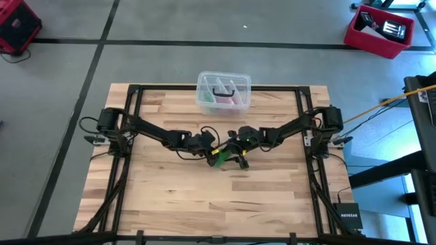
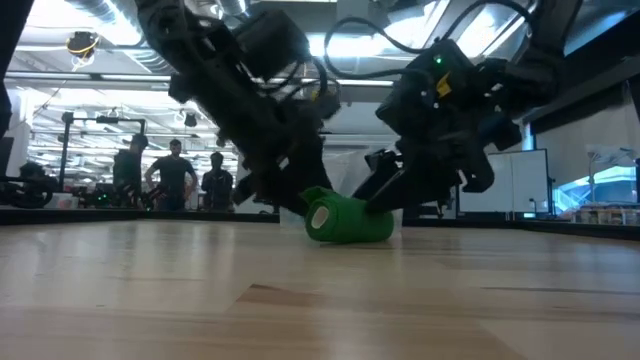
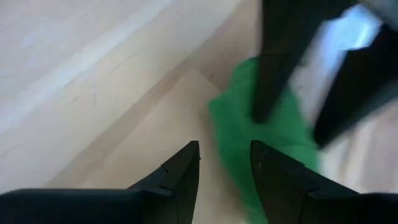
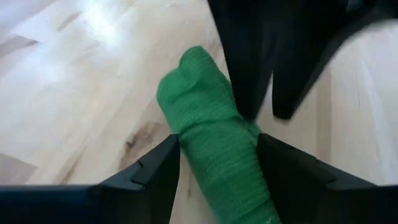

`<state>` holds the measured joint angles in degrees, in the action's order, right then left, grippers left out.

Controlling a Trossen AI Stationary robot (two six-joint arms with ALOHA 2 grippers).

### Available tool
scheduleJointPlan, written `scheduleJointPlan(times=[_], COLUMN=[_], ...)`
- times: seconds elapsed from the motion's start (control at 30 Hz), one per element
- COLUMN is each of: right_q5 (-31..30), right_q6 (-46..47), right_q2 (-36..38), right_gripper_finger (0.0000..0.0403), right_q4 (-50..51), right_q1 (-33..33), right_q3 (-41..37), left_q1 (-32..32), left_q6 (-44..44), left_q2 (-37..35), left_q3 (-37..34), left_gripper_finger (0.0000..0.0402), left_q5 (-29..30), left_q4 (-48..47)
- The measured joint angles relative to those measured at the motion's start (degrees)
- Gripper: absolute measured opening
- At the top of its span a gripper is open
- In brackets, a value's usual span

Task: Roll bandage
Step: Roll the green bandage

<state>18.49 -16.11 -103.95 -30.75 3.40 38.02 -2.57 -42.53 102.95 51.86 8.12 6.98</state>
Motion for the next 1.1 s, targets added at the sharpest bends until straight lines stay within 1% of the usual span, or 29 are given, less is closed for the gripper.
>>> scheduleJointPlan(times=[0.17,0.3,0.43,0.67,0.9,1.1], right_q5=[-1.1,-1.2,-1.3,-1.3,-1.1,-0.9], right_q6=[0.0,0.3,0.6,0.7,0.8,1.0], right_q2=[-0.3,-0.4,-0.4,-0.5,-0.5,-0.8], right_gripper_finger=[0.0215,0.0215,0.0215,0.0215,0.0215,0.0215], right_q4=[0.8,0.4,0.5,1.0,1.1,2.5], right_q1=[0.0,0.0,0.0,0.0,0.0,0.0], right_q3=[0.0,0.0,-0.1,-0.1,-0.2,-0.5], left_q1=[-1.3,-3.2,-5.7,-6.9,-7.7,-9.4], left_q6=[-0.3,0.0,-0.4,-2.4,-0.5,1.9], left_q2=[-4.4,-6.0,-4.1,-1.5,-1.3,-1.0], left_q3=[0.0,0.1,0.1,0.2,0.2,0.0], left_gripper_finger=[0.0133,0.0133,0.0133,0.0133,0.0133,0.0133], left_q5=[-0.1,1.9,7.0,10.8,11.2,10.5], left_q4=[-2.7,-0.8,-2.0,-5.8,-5.9,-3.3])
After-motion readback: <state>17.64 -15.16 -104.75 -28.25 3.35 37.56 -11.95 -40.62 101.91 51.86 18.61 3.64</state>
